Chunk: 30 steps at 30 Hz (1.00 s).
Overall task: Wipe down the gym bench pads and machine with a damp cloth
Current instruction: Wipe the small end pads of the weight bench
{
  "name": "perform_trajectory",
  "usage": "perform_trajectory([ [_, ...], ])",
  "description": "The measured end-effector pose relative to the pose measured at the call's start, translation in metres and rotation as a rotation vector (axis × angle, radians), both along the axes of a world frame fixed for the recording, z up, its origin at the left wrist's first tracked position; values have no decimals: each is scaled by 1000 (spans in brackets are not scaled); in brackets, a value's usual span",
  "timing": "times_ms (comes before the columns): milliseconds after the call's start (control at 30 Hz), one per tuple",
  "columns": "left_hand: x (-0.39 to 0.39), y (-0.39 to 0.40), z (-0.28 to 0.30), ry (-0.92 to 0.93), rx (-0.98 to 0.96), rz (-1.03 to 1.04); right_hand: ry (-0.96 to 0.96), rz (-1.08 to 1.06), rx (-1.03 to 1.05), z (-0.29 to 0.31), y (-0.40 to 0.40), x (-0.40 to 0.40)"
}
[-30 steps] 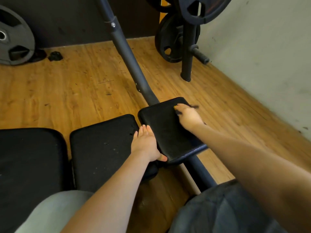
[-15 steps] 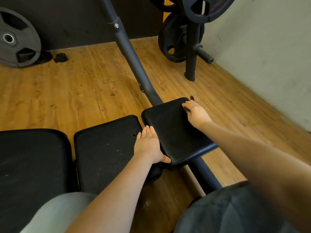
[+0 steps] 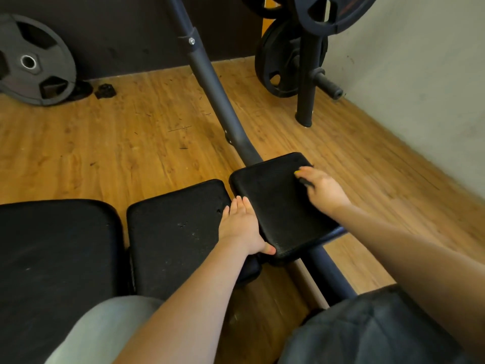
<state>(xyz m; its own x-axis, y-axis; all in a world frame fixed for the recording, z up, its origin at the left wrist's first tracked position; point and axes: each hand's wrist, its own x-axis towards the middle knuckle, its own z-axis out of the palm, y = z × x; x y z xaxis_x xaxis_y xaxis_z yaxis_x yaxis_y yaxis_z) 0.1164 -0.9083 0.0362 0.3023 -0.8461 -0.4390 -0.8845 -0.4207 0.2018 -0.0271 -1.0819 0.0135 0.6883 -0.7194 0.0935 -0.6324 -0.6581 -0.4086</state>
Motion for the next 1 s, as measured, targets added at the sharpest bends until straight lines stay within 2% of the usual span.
perform_trajectory([
  [33, 0, 0, 1, -6, 5, -4, 23, -113, 10, 2, -5, -1],
  [100, 1, -1, 3, -13, 14, -13, 40, -166, 31, 5, 8, 9],
  [133, 1, -2, 4, -17, 17, -16, 48, -118, 41, 7, 25, 14],
  [267, -2, 1, 7, -18, 17, -3, 109, 330, 23, 9, 103, 10],
  [367, -4, 6, 11, -40, -8, 7, 171, 423, 32, 12, 104, 0],
  [433, -8, 11, 15, -83, -31, -3, 140, 292, 70, 13, 84, -5],
  [567, -17, 24, 21, -144, -87, -10, 64, -225, 106, 10, 58, -12],
  [700, -15, 29, 33, -150, -109, 80, 84, -315, 83, 5, 61, -4],
  [767, -7, 31, 39, -141, -88, 145, 86, -219, 76, 9, 68, 4],
  [900, 7, 33, 44, -106, -37, 179, 101, 225, 67, 13, 99, 28],
  [933, 10, 35, 47, -93, -37, 166, 98, 276, 65, 11, 101, 31],
  [1000, 20, 40, 53, -72, -60, 146, 69, 215, 78, 11, 89, 30],
])
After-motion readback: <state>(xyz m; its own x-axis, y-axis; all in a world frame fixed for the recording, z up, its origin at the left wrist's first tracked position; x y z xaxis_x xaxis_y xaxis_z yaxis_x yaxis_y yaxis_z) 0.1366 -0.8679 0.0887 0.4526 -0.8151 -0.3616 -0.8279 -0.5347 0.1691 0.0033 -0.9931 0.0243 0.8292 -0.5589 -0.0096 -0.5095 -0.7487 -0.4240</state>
